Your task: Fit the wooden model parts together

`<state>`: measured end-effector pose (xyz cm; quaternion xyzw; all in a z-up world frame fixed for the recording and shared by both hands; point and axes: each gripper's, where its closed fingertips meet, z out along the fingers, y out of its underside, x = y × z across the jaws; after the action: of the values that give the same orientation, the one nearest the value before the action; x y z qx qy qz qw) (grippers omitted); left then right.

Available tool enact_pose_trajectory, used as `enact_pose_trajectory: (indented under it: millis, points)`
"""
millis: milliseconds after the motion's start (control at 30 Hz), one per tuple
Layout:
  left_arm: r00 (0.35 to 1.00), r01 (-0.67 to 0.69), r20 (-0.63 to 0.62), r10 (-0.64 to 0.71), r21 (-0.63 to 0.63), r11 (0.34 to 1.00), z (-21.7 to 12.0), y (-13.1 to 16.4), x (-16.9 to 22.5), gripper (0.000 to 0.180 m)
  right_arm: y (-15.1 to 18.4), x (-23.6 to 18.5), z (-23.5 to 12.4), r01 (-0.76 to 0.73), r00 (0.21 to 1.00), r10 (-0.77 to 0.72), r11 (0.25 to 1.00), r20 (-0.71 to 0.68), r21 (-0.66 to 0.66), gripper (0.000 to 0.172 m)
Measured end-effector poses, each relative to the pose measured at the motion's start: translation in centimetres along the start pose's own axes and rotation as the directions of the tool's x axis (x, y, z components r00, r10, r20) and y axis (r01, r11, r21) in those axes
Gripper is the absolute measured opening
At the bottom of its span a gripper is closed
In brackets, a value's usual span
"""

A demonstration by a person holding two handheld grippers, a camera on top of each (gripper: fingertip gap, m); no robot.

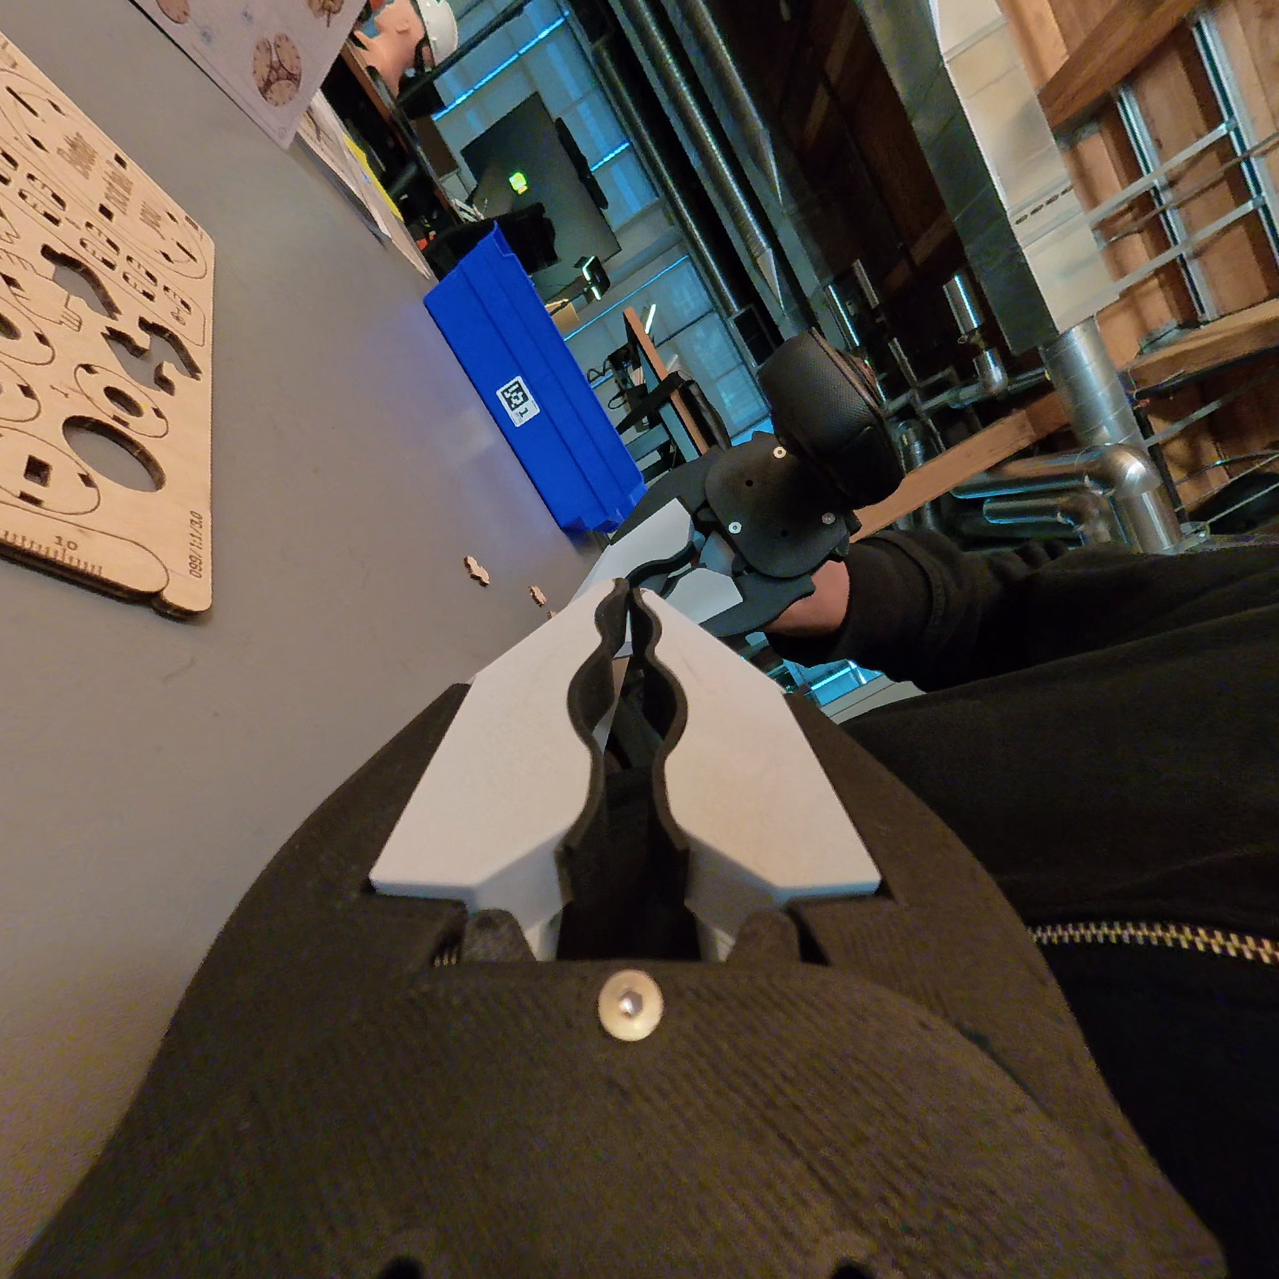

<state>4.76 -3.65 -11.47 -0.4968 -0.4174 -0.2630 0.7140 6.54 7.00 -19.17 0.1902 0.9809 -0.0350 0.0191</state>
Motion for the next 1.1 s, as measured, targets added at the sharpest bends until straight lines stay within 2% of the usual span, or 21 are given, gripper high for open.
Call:
enact_pose_trajectory:
  millis: [633,833,867,933,1100]
  points:
    - [1.0,0.011,-0.016,-0.011,-0.002,1.0,-0.1,0.0,0.1,0.0,0.5,0.1,0.4,0.024,0.999,-0.027,0.991,-0.017,-0.131,0.0]
    - [0.999,0.03,-0.041,-0.03,-0.007,1.0,-0.2,0.0,0.3,0.0,0.7,0.0,0.4,0.069,0.996,-0.077,0.986,-0.047,-0.151,0.001]
    - [0.999,0.029,-0.039,-0.029,-0.005,1.0,-0.3,-0.1,0.3,0.0,0.9,-0.1,0.4,0.071,0.996,-0.078,0.986,-0.039,-0.153,0.005]
    - [0.999,0.027,-0.031,-0.027,0.004,1.0,-0.5,-0.3,0.2,0.0,1.2,0.0,0.1,0.051,0.998,-0.058,0.986,-0.035,-0.158,0.027]
    - [1.0,0.022,-0.019,-0.022,0.002,1.0,-0.5,-0.2,0.1,0.0,0.3,0.6,-1.0,0.085,0.993,-0.094,0.991,-0.075,-0.108,0.026]
